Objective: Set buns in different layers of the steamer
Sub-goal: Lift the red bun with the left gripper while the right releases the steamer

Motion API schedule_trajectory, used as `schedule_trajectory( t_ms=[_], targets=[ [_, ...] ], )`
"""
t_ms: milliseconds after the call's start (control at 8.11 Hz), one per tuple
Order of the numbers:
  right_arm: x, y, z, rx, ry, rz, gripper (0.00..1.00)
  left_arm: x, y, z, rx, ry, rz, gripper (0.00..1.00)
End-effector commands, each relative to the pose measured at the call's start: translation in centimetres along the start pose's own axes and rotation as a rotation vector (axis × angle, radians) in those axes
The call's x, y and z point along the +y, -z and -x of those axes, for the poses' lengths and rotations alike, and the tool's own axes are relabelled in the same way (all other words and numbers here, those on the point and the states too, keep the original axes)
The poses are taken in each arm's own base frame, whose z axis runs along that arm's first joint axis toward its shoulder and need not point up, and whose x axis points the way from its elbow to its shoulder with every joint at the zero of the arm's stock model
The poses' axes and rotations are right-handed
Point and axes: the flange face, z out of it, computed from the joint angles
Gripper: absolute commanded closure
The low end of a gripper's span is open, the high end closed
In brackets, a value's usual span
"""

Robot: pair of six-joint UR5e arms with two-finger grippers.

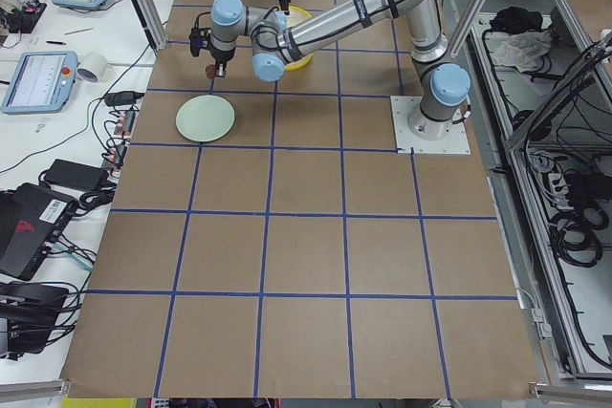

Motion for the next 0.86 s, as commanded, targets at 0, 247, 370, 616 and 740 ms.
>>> schedule_trajectory(
  t_ms=[0,247,370,616,740],
  targets=[
    [0.1,2.7,-1.4,-0.013,0.004,-0.049,0.0,2.5,2.6,-7.4,0.022,0.027,0.017,1.0],
    [-0.5,6.8,-6.5,-0.051,-0.03,-0.11,0.0,4.8,3.1,-11.5,0.04,0.073,0.029,1.0],
    [-0.8,9.1,-9.8,-0.107,-0.086,-0.132,0.0,6.2,3.5,-14.7,0.052,0.106,0.034,1.0],
    [0.2,12.6,-16.0,-0.129,-0.129,-0.152,0.0,9.5,3.0,-20.3,0.068,0.074,0.065,1.0],
    [1.7,14.2,-17.6,-0.126,-0.128,-0.148,0.0,11.8,3.0,-23.2,0.072,0.08,0.082,1.0]
  ],
)
